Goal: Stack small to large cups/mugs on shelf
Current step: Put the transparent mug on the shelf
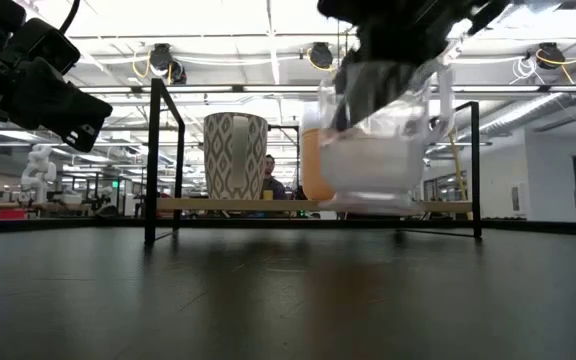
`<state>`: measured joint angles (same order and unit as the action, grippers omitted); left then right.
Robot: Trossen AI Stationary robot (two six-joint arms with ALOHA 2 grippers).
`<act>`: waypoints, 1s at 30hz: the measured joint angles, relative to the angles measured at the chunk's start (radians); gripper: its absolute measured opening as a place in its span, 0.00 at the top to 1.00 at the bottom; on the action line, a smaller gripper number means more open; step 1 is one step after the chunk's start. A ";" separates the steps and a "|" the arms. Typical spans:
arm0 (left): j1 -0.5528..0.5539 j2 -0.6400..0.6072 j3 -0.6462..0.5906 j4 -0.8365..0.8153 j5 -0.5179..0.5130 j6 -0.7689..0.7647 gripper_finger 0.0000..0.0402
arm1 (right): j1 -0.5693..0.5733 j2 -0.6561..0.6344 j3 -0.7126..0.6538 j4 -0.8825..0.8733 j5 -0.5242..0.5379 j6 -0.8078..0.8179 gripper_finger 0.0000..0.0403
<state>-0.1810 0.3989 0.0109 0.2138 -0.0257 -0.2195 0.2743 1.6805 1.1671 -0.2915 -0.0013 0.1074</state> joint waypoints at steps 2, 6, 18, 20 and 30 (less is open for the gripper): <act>-0.010 0.000 0.000 0.000 0.000 0.001 0.98 | -0.011 0.017 0.008 0.001 -0.002 0.000 1.00; -0.033 0.000 0.000 0.000 0.000 0.006 0.98 | -0.031 0.042 0.017 0.001 -0.003 0.001 1.00; -0.078 0.000 0.000 0.006 -0.018 0.030 0.98 | -0.047 0.079 0.017 0.031 -0.004 0.011 1.00; -0.082 0.000 0.000 0.006 -0.026 0.032 0.98 | -0.045 0.080 0.016 0.025 -0.004 0.015 1.00; -0.084 0.000 0.000 0.007 -0.028 0.034 0.98 | -0.041 0.079 0.016 0.025 -0.003 0.038 1.00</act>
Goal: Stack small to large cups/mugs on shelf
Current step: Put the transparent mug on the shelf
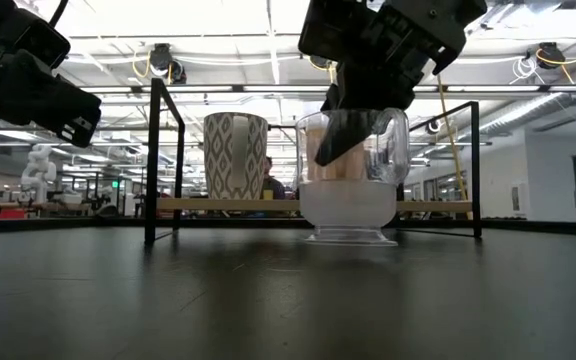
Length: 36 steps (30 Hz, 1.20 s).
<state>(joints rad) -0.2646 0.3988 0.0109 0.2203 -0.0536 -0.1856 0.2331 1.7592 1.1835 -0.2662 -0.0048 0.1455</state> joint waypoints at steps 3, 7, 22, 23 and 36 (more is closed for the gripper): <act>0.000 0.000 0.000 0.000 0.000 0.000 0.98 | 0.004 0.000 0.000 0.001 0.000 0.000 1.00; 0.000 0.000 0.000 -0.001 0.000 0.000 0.98 | 0.004 0.000 0.000 0.000 0.000 0.011 0.98; 0.000 0.000 0.000 -0.006 0.001 -0.003 0.98 | 0.005 0.026 -0.001 0.011 -0.007 0.014 0.95; 0.000 0.000 0.000 -0.008 0.001 -0.003 0.98 | 0.006 0.026 -0.001 0.013 -0.021 0.013 0.94; 0.000 0.000 0.000 -0.007 0.002 -0.006 0.98 | 0.011 0.030 -0.002 0.033 -0.058 0.010 0.73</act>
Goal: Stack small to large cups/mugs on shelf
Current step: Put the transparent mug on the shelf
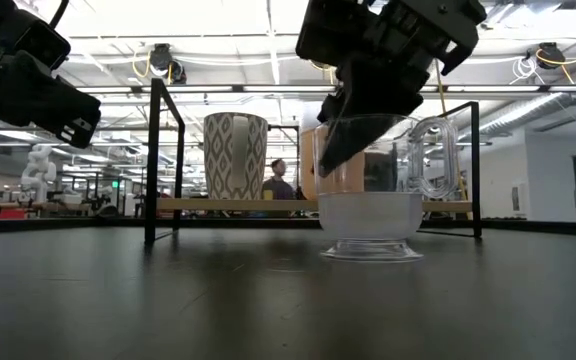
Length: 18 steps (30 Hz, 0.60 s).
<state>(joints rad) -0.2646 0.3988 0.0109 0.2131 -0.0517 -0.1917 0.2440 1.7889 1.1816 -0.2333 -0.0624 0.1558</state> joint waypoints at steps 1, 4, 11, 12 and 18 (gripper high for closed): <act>0.000 0.000 0.000 0.000 0.000 0.000 0.97 | 0.000 0.000 0.000 0.008 0.000 -0.002 0.71; 0.000 0.000 0.000 0.000 0.000 0.000 0.97 | 0.000 -0.005 0.000 0.048 -0.002 -0.012 0.68; 0.000 0.000 0.000 -0.001 0.006 0.000 0.97 | 0.002 -0.048 0.000 0.047 -0.021 -0.037 0.64; 0.000 0.000 0.000 -0.001 0.006 0.000 0.97 | 0.002 -0.057 0.000 0.042 -0.021 -0.037 0.63; 0.000 0.000 0.000 -0.001 0.006 0.000 0.97 | 0.009 -0.170 0.000 -0.047 -0.020 -0.043 0.64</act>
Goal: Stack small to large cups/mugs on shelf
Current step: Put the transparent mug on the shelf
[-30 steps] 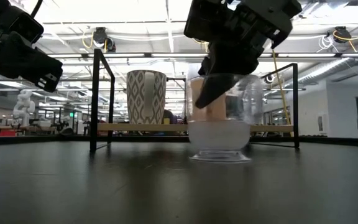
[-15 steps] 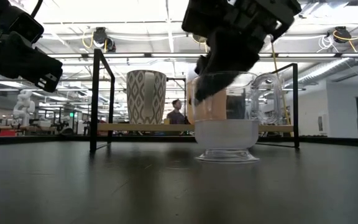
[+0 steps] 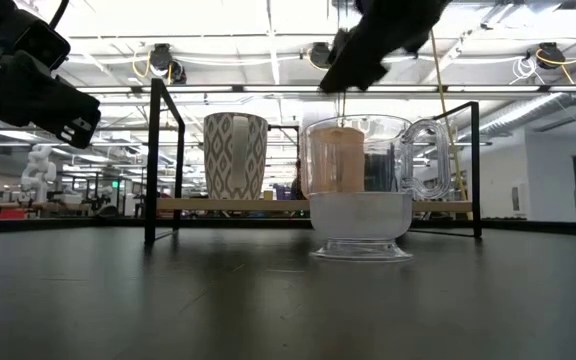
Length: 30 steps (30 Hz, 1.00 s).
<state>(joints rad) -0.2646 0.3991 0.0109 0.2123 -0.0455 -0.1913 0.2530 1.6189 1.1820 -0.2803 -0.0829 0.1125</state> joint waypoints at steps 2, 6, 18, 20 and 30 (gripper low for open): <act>0.000 0.000 0.000 0.000 0.001 0.000 0.97 | 0.012 -0.053 0.000 -0.054 0.002 -0.018 0.66; 0.000 0.000 0.000 0.000 0.001 -0.012 0.98 | 0.060 -0.166 -0.033 -0.116 0.021 -0.046 0.78; 0.000 0.000 0.000 0.001 0.001 -0.020 0.98 | 0.225 -0.625 -0.382 -0.078 0.323 0.062 1.00; 0.000 0.000 0.000 0.004 0.001 -0.031 0.98 | 0.239 -0.697 -0.470 -0.035 0.356 0.104 0.99; 0.000 0.000 0.000 0.082 0.000 -0.052 0.98 | 0.284 -0.939 -0.871 0.295 0.374 0.163 1.00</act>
<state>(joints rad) -0.2646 0.3988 0.0109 0.2945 -0.0453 -0.2433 0.5368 0.6796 0.3109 0.0144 0.2913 0.2756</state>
